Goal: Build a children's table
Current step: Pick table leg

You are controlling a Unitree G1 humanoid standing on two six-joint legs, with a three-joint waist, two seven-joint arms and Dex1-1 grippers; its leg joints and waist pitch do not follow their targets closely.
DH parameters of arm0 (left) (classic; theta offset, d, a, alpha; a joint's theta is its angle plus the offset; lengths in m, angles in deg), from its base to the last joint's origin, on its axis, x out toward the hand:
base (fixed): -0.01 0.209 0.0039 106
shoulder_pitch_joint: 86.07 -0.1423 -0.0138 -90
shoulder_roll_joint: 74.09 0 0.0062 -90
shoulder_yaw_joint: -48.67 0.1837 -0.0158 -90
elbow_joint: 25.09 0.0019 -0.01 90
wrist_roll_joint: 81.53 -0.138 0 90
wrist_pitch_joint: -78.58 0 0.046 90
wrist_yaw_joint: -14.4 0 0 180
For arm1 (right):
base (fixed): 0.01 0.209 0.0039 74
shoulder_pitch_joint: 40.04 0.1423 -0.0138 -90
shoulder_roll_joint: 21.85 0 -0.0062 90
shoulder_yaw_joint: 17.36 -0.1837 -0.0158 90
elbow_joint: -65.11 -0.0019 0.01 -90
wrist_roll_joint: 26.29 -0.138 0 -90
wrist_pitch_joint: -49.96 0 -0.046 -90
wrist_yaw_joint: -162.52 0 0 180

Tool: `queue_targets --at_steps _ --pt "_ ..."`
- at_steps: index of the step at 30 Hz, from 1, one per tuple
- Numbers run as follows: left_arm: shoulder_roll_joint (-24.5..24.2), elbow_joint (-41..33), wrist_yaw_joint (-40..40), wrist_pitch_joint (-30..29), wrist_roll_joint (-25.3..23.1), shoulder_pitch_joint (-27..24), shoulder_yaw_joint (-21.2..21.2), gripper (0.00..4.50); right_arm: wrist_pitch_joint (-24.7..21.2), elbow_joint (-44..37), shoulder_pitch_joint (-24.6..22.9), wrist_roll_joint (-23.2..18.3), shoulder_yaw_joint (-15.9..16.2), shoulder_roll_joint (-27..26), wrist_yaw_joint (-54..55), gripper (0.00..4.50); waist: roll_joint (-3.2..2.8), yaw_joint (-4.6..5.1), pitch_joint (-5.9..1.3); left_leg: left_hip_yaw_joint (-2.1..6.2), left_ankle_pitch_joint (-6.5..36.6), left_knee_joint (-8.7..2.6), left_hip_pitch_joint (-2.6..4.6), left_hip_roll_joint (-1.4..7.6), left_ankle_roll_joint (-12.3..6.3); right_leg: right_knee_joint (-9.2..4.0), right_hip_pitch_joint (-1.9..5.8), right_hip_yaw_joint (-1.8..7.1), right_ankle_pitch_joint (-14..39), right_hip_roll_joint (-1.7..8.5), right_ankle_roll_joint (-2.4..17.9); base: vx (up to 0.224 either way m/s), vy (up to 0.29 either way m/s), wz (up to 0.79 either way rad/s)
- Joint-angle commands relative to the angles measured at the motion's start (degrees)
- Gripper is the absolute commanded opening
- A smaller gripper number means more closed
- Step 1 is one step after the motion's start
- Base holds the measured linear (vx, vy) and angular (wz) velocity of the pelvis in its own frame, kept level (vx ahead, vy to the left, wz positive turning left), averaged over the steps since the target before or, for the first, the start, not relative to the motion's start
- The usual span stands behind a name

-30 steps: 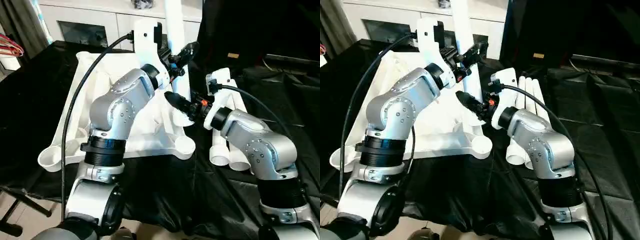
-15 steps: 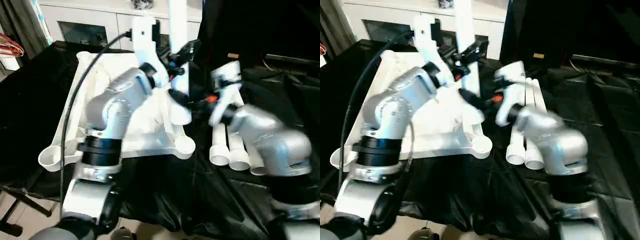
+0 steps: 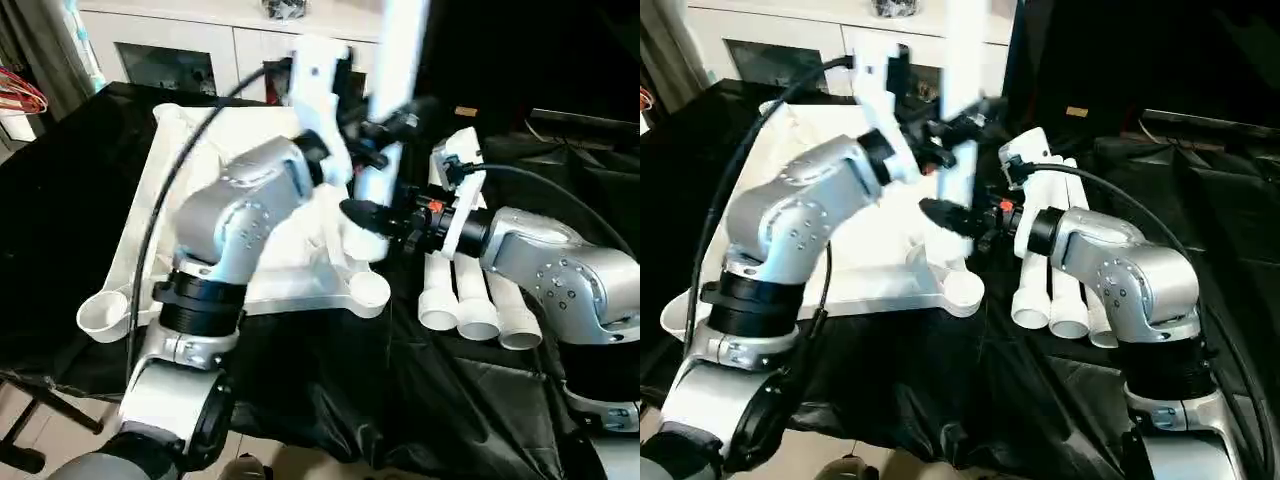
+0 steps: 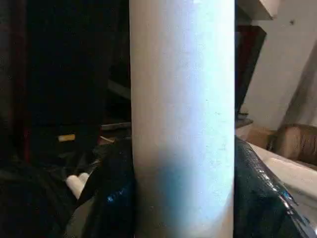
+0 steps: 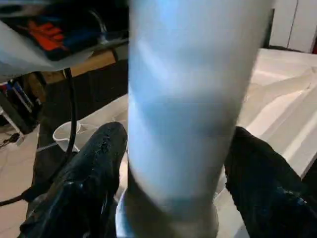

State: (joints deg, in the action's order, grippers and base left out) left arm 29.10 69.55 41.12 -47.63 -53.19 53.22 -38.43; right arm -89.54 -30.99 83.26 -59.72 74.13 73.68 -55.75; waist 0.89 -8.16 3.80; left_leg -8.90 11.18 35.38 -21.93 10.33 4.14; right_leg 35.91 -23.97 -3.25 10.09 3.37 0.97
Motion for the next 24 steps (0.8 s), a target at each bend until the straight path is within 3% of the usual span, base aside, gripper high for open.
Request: queue_targets --at_steps 1,17,18,22,23,24 --pt "-0.13 -1.9 0.85 -0.44 -0.1 -0.53 0.67 1.9 -0.88 0.09 1.22 -0.41 0.25 0.75 -0.65 3.27 -0.09 -0.07 -4.7 0.39 3.43 -3.76 0.43 2.1 -0.13 -3.72 4.27 2.64 5.75 4.42 10.85 0.0 0.0 0.0" --pt "-1.45 -3.78 4.62 -1.05 0.2 -1.43 3.0 1.9 -1.67 0.76 1.4 0.05 0.88 1.42 -1.88 3.27 -0.03 -0.18 -4.7 0.33 3.63 -3.77 0.46 2.15 0.11 -3.81 4.21 2.55 6.82 4.42 10.33 0.0 0.0 0.0" --pt "-1.54 -4.11 5.02 -1.21 0.28 -1.58 3.29 1.9 -1.84 0.81 1.39 0.04 0.9 1.42 -1.98 2.98 -0.05 -0.17 -4.73 0.34 3.58 -3.77 0.44 2.15 0.19 -3.78 4.26 2.53 6.8 4.44 10.32 0.0 0.0 0.0" --pt "-1.55 -4.32 5.34 -1.23 0.37 -1.7 3.49 1.9 -2.36 0.67 1.09 -0.17 1.33 1.71 -2.65 2.85 -0.1 -0.17 -4.7 0.35 3.68 -3.78 0.46 2.21 0.19 -3.75 4.19 2.5 6.54 4.41 10.42 0.0 0.0 0.0" --pt "-1.53 -4.31 5.38 -1.22 0.38 -1.68 3.48 1.9 -2.42 0.66 1.0 -0.17 1.43 1.75 -2.77 2.56 -0.1 -0.18 -4.74 0.33 3.58 -3.74 0.48 2.21 0.18 -3.73 4.2 2.48 6.41 4.42 10.46 0.0 0.0 0.0" --pt "-1.51 -4.3 5.42 -1.21 0.39 -1.67 3.48 1.9 -2.48 0.64 0.93 -0.16 1.52 1.78 -2.89 2.56 -0.1 -0.19 -4.75 0.35 3.54 -3.75 0.46 2.21 0.18 -3.7 4.21 2.48 6.28 4.41 10.5 0.0 0.0 0.0"
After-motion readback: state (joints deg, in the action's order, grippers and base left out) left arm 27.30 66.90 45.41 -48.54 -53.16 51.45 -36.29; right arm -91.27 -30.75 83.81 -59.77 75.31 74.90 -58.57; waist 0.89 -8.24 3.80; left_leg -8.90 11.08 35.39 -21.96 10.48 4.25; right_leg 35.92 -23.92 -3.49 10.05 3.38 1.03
